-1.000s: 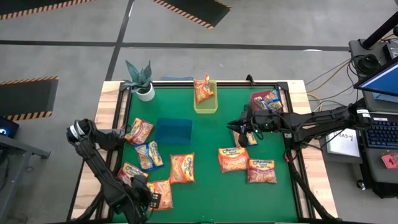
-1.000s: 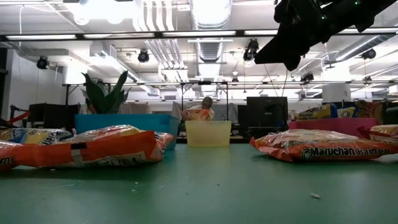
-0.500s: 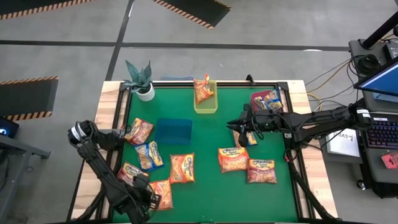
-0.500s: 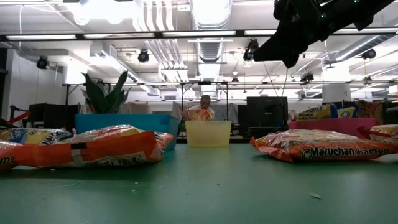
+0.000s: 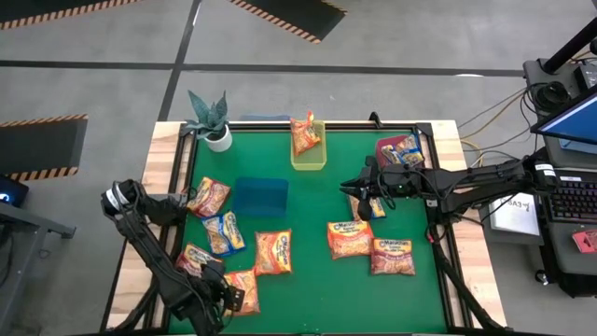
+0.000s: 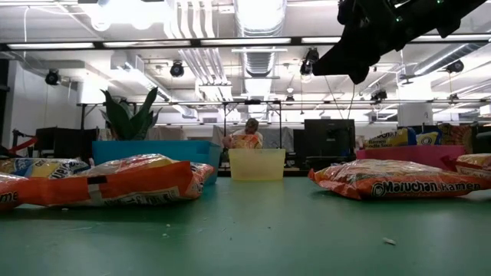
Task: Sort Maruchan noodles
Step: Put the orange noodle pack into the yellow bin
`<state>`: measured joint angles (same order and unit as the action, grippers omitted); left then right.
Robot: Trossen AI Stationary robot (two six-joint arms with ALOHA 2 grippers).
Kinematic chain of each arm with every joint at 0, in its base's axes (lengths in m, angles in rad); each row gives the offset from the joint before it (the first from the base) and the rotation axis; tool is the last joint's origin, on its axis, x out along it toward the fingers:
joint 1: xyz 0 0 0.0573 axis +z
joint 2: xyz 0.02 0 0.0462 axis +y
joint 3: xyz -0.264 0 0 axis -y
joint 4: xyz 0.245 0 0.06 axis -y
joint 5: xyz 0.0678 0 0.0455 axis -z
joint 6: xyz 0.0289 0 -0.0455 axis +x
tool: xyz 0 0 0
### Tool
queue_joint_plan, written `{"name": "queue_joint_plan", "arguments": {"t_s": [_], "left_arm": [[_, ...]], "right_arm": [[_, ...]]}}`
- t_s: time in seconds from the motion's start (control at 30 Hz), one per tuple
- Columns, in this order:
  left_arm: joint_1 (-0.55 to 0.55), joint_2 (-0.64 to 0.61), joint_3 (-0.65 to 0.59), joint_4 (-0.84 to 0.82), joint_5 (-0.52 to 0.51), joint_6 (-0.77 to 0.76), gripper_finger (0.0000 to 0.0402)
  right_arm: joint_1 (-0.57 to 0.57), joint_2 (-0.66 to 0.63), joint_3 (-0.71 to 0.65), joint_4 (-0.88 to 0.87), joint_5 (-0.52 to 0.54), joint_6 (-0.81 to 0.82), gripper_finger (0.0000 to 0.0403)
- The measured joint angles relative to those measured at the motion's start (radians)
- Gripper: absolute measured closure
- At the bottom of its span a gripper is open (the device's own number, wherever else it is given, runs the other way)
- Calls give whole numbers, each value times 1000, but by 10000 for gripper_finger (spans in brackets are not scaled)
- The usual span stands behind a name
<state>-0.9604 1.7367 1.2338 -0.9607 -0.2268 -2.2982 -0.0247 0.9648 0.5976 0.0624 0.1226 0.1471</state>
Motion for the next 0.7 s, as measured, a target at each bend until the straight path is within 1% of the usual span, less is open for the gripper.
{"name": "queue_joint_plan", "arguments": {"t_s": [0.1,0.23,0.33,0.47,0.57,0.7], "left_arm": [[0,0,-24,0,0,0,133],[-1,0,-53,16,0,5,129],[-1,0,-95,75,0,17,137],[-1,0,-168,228,-5,50,150],[-1,0,-214,310,-15,60,159],[-2,-2,-235,334,-57,82,178]], "right_arm": [[0,0,0,0,0,11,344],[0,0,-2,-6,0,23,344],[0,0,-6,-7,0,38,344],[1,0,-15,-7,-1,57,344],[1,0,-23,-7,-2,67,344],[1,0,-33,-7,-2,88,344]]}}
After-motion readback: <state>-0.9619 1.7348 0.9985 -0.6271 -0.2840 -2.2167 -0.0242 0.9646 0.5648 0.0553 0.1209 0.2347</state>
